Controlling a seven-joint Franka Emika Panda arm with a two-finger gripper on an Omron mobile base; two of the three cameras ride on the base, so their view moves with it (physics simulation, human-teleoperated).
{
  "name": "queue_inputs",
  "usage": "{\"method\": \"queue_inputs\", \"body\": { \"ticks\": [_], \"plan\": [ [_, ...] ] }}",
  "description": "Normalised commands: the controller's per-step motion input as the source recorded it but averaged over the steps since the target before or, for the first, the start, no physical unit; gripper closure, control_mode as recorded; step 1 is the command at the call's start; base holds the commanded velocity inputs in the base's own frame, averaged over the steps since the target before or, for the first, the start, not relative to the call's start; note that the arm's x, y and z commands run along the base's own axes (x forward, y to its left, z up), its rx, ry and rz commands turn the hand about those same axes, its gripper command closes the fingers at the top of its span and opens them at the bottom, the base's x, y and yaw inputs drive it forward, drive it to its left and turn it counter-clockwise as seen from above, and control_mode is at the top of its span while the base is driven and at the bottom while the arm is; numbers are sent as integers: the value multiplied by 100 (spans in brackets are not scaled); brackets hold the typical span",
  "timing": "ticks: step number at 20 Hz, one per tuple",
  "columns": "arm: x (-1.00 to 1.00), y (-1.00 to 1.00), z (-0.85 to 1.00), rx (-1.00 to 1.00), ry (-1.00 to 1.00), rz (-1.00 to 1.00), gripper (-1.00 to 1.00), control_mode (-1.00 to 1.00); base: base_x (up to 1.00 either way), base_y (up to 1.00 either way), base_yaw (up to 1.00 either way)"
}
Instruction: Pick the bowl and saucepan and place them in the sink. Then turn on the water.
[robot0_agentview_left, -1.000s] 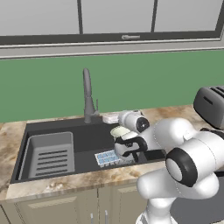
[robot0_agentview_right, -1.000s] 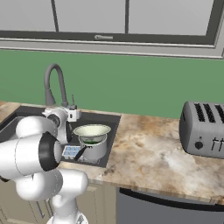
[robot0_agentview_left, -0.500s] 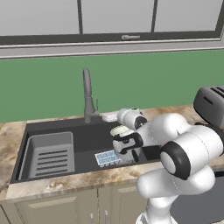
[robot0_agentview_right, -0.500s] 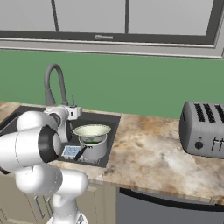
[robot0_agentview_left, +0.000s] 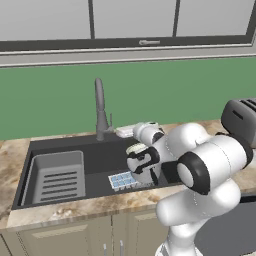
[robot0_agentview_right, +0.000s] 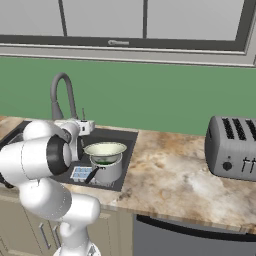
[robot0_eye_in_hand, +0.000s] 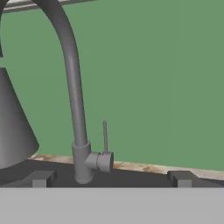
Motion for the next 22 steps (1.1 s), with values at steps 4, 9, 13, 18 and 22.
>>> {"method": "queue_inputs", "body": {
  "ticks": [4, 9, 13, 18, 22],
  "plan": [
    [13, 0, 0, 0, 0, 0, -100, -100, 0, 0, 0],
    [13, 0, -2, 0, -1, 0, -100, -100, 0, 0, 0],
    [16, 3, -9, 0, -1, 0, -100, -100, 0, 0, 0],
    [7, 1, -13, 0, -2, 1, -100, -100, 0, 0, 0],
    [2, 0, -21, 0, -5, 2, -100, -100, 0, 0, 0]
  ]
}}
